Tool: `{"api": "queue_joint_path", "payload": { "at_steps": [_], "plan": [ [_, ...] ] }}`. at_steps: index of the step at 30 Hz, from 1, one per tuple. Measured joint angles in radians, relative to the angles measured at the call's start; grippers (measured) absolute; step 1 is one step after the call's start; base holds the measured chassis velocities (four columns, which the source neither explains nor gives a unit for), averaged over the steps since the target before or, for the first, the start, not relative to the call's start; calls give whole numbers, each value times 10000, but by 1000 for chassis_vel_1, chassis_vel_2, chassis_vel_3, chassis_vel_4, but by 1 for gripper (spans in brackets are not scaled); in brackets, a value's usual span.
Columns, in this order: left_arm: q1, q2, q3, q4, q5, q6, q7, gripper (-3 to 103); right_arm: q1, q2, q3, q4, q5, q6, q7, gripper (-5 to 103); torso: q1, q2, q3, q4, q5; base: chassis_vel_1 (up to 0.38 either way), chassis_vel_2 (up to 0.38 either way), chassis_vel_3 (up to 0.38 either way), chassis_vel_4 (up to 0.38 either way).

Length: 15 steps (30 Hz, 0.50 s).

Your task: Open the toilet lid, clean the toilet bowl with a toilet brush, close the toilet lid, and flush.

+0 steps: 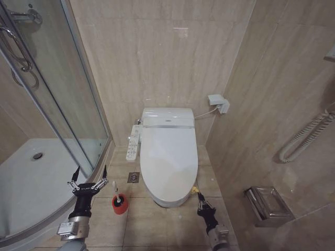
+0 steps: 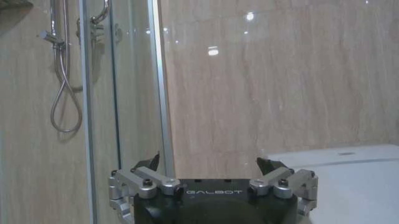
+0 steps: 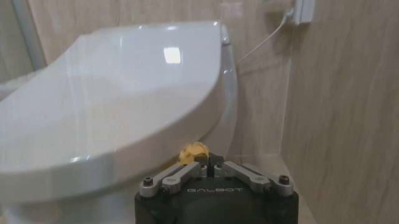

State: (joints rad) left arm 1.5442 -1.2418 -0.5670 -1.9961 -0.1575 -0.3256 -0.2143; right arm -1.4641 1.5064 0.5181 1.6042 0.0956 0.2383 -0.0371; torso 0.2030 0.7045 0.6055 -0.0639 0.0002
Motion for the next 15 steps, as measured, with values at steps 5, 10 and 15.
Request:
{"api": "queue_joint_path", "payload": {
  "at_steps": [5, 10, 15],
  "plan": [
    [0, 0, 0, 0, 0, 0, 0, 100, -45, 83, 152, 662, 470, -82, 255, 2, 0, 0, 0, -2, 0, 0, 0, 0, 0],
    [0, 0, 0, 0, 0, 0, 0, 100, -34, 203, 236, 1096, 848, -164, 479, 2, 0, 0, 0, -1, 0, 0, 0, 0, 0],
    [0, -1, 0, 0, 0, 0, 0, 100, 40, 348, 343, 1672, 1295, -271, 731, 2, 0, 0, 0, 1, 1, 0, 0, 0, 0]
  ]
}}
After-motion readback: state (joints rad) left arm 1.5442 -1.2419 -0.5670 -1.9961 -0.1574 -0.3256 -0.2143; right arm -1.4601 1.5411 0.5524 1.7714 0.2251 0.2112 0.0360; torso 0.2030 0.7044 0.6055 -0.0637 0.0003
